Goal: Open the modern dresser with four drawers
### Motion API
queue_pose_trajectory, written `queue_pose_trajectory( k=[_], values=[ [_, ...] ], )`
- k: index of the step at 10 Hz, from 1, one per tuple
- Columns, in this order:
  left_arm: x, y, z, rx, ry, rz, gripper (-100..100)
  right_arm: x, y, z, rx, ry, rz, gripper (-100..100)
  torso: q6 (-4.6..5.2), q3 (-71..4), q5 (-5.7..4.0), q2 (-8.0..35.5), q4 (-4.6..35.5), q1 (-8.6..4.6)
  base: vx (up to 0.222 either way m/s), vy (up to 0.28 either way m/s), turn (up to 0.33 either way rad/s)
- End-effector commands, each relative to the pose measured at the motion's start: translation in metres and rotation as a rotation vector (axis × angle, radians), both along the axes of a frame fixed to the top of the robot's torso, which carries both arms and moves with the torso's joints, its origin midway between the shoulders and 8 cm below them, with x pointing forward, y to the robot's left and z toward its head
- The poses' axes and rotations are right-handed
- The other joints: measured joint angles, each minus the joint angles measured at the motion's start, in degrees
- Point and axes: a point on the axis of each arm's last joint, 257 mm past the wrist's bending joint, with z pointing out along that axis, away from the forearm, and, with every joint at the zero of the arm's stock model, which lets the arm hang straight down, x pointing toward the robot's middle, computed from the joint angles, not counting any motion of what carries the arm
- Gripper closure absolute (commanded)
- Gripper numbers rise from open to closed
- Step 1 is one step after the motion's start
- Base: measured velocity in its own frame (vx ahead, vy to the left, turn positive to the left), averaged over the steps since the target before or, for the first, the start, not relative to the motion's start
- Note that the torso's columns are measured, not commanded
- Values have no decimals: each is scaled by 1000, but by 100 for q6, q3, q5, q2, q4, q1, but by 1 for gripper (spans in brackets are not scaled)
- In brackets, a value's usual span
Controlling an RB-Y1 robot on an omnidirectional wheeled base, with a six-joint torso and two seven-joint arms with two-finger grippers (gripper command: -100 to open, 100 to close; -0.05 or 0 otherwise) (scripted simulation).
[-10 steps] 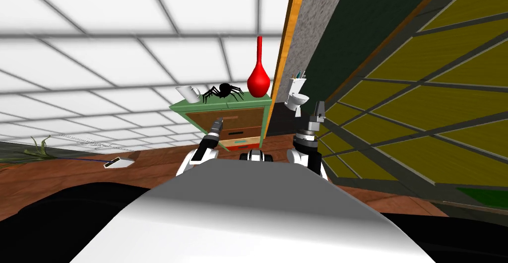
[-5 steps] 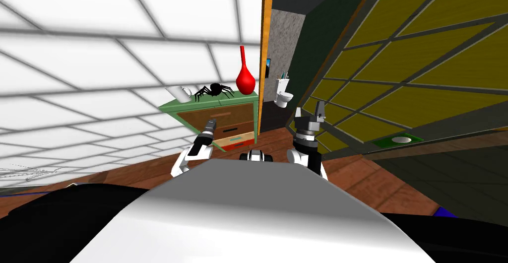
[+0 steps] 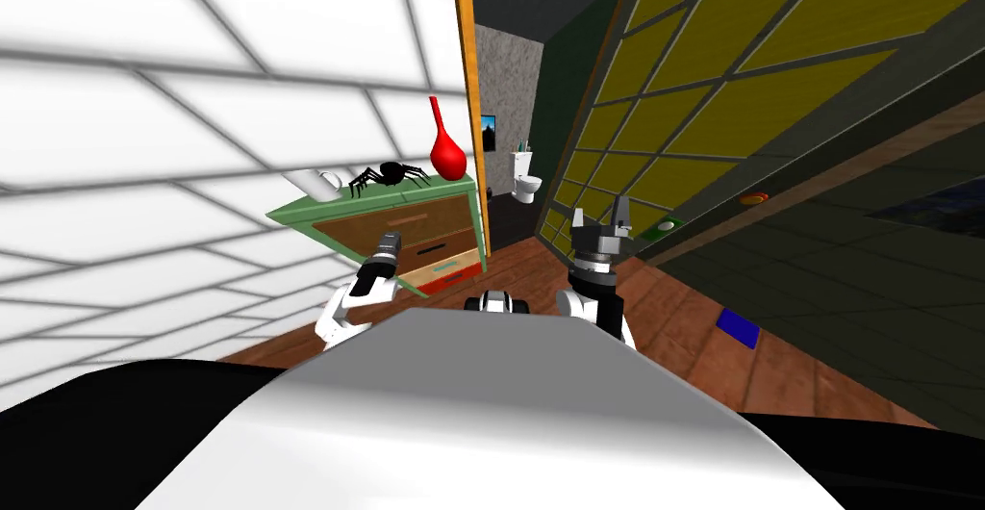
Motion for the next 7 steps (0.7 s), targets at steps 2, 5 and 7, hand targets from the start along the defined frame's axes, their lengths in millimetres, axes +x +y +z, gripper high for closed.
queue_pose_trajectory(
  k=[2,5,7],
  values=[
    [-10,59,-2,3,4,105,100,0,0,0,0,0,0,0,9,3,-1,11,1,-8,-154,-59,-327],
    [-20,102,6,1,-13,179,100,0,0,0,0,0,0,0,12,10,-6,21,4,-27,-121,-90,-241],
    [-30,138,10,-13,-25,242,100,0,0,0,0,0,0,0,6,15,-4,27,7,-16,-177,-118,-343]
  ],
)
